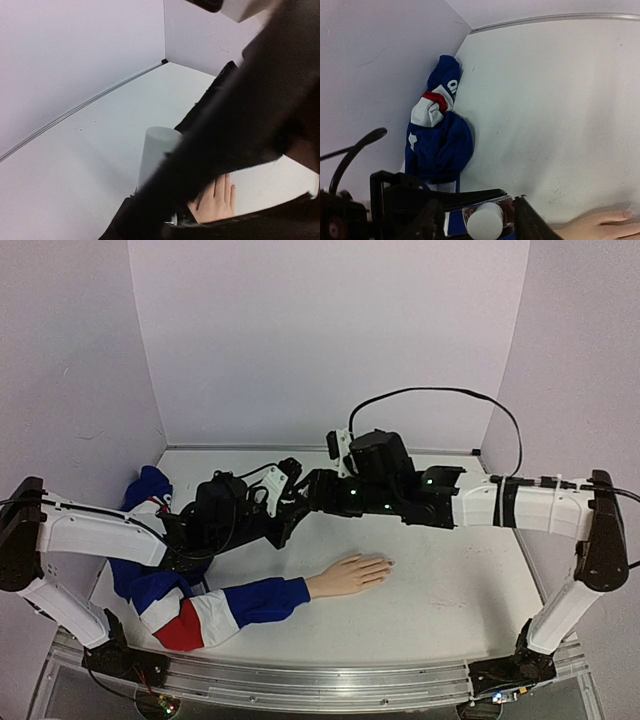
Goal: Paint the nails
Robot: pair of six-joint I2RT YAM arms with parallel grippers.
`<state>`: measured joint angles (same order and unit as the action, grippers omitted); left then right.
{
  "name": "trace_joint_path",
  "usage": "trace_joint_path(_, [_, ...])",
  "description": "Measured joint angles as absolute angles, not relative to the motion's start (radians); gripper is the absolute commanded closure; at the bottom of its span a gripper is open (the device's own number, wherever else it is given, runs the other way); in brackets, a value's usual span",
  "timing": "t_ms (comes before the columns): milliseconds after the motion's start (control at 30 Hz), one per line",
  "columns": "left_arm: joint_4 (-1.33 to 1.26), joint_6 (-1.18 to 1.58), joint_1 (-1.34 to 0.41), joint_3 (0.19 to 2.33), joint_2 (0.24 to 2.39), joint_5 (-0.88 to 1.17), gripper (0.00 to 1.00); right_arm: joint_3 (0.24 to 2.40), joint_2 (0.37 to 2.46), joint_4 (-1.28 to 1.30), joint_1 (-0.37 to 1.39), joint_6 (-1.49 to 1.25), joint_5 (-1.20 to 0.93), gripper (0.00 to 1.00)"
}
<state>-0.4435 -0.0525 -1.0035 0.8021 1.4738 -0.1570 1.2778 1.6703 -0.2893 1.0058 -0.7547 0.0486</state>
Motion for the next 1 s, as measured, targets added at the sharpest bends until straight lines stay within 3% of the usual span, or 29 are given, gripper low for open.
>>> trace_joint_path(133, [-0.393, 0.001, -1.011, 0.802, 1.431, -0.151, 1.00, 1.211, 1.568, -0.278, 0.992, -0.690, -0.017, 0.19])
trace_joint_path(333, [-0.278, 0.078, -0.972, 0.802, 1.373, -0.042, 1.00, 1.162, 1.436, -0.276, 0.914, -0.544, -0.205, 0.16])
trace_joint_path(567, [-0.234, 0.159, -0.877, 0.806, 1.299, 0.369, 1.00, 1.156, 1.461, -0.306, 0.822, -0.386, -0.553, 0.27])
trace_joint_path(733, [-0.224, 0.216, -0.856, 0.832, 1.286, 0.593, 1.00, 1.156, 1.518, -0.361, 0.828, -0.351, -0.727, 0.28])
trace_joint_path(1000, [-0.225, 0.263, -0.855, 0.870, 1.313, 0.770, 1.00, 1.167, 1.563, -0.467, 0.828, -0.358, -0.864, 0.41])
